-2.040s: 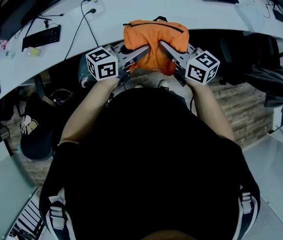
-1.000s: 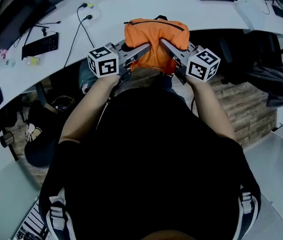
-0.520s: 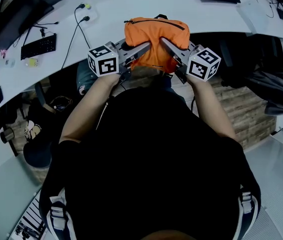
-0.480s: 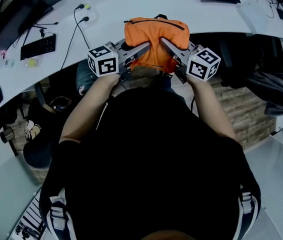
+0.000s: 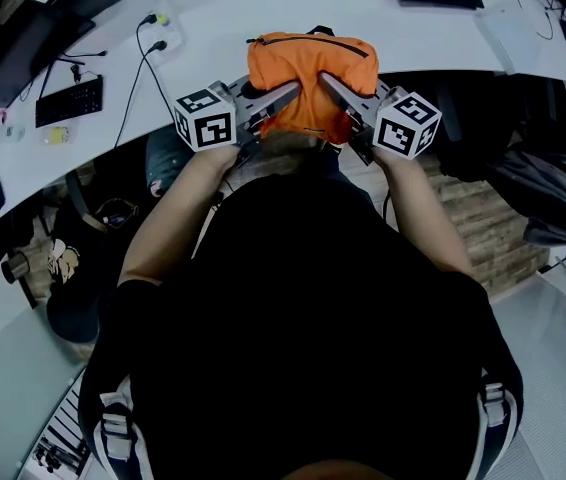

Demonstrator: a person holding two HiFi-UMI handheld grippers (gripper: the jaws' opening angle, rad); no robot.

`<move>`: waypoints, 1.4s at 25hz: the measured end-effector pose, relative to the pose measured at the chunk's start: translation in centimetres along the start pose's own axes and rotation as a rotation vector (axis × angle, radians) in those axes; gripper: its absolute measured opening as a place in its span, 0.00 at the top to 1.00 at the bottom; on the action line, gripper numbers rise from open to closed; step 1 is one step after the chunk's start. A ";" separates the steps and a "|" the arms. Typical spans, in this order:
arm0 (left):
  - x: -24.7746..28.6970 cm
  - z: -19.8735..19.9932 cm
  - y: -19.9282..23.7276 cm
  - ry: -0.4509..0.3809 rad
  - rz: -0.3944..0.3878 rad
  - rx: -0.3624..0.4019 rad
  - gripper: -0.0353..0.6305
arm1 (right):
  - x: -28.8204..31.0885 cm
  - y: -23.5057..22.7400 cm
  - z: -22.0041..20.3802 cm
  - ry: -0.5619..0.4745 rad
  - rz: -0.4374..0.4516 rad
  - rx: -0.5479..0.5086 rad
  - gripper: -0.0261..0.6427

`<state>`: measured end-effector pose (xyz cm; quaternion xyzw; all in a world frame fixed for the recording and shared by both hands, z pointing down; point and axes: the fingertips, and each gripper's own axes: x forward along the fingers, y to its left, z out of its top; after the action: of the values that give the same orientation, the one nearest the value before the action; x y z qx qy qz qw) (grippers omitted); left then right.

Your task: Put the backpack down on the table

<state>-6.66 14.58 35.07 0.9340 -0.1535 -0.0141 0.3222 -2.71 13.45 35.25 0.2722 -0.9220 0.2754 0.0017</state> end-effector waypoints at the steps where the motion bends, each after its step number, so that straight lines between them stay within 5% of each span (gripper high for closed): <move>1: 0.3 0.2 0.3 0.001 0.002 -0.003 0.84 | 0.1 -0.4 0.2 0.002 0.002 0.004 0.91; 35: 11.6 5.9 10.6 -0.036 0.093 -0.071 0.84 | 1.9 -15.6 6.4 0.072 0.100 0.063 0.91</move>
<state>0.66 -0.29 37.65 0.9134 -0.2020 -0.0214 0.3529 4.45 -1.72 37.99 0.2157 -0.9246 0.3137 0.0126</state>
